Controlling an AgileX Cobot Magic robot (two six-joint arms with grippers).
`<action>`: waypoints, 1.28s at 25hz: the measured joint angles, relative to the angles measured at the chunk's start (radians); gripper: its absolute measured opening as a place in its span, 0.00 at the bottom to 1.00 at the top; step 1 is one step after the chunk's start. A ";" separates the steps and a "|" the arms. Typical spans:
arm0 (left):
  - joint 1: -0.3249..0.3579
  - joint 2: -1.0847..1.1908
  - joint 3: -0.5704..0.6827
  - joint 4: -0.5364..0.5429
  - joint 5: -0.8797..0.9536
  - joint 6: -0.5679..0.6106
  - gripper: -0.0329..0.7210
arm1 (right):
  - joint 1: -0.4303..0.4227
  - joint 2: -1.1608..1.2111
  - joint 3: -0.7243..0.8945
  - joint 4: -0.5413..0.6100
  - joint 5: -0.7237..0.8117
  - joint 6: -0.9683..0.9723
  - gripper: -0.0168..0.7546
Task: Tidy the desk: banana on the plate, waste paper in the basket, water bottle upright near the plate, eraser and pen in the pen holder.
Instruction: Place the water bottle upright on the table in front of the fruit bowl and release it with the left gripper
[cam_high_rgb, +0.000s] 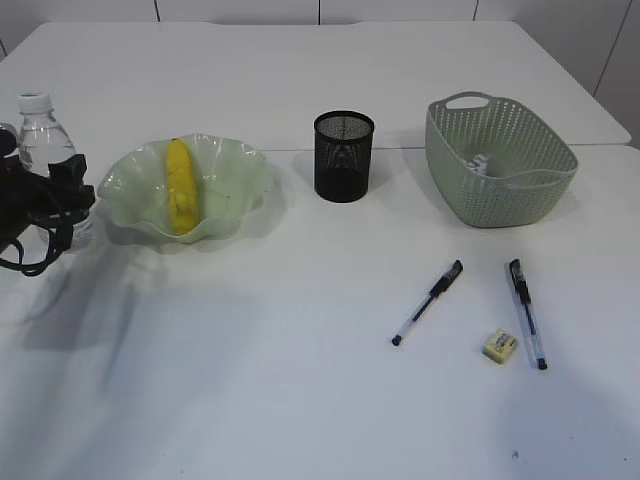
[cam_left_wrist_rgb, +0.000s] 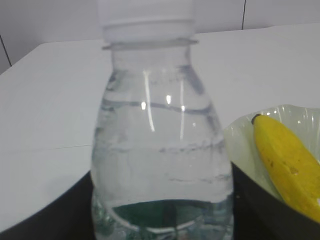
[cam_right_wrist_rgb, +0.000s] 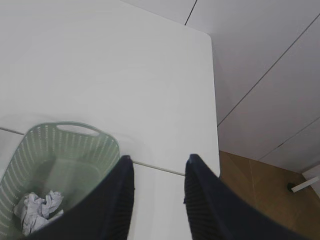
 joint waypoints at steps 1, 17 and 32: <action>0.000 0.000 0.000 0.000 0.000 0.000 0.62 | 0.000 0.000 0.000 0.000 0.000 0.000 0.36; 0.000 0.000 0.000 0.002 0.000 0.000 0.62 | 0.000 0.000 0.000 -0.002 -0.014 0.000 0.36; 0.000 0.000 0.000 0.019 0.000 0.000 0.62 | 0.000 0.000 0.000 -0.002 -0.027 0.000 0.36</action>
